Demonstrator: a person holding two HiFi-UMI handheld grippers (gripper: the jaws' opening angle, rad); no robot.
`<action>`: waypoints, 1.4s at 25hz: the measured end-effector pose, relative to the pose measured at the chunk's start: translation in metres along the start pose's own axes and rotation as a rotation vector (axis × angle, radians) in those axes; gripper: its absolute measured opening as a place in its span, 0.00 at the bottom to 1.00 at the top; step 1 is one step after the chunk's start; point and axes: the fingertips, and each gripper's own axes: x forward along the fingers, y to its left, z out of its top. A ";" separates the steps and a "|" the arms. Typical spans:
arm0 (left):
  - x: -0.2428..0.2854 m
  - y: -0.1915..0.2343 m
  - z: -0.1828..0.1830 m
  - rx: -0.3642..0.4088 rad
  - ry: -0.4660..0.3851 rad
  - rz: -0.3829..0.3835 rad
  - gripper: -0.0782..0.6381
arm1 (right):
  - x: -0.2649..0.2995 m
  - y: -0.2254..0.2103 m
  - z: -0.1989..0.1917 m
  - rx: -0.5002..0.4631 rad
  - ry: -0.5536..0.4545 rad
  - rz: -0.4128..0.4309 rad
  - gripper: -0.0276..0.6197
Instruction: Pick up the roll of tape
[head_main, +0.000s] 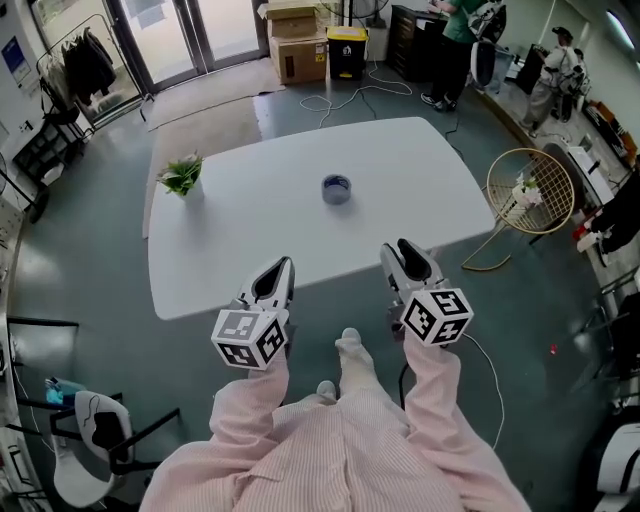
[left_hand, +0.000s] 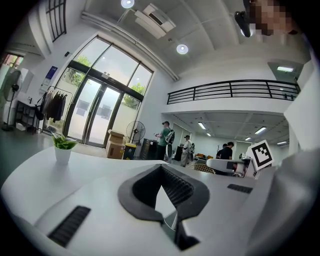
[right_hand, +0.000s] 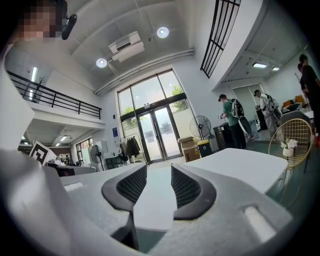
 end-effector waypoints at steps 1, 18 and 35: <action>0.005 0.004 -0.001 -0.003 0.001 0.004 0.11 | 0.006 -0.004 -0.001 0.001 0.005 0.002 0.25; 0.119 0.069 -0.002 -0.073 0.064 0.116 0.11 | 0.138 -0.079 -0.002 0.040 0.150 0.060 0.25; 0.224 0.123 -0.012 -0.171 0.131 0.224 0.11 | 0.257 -0.140 -0.016 0.071 0.329 0.151 0.25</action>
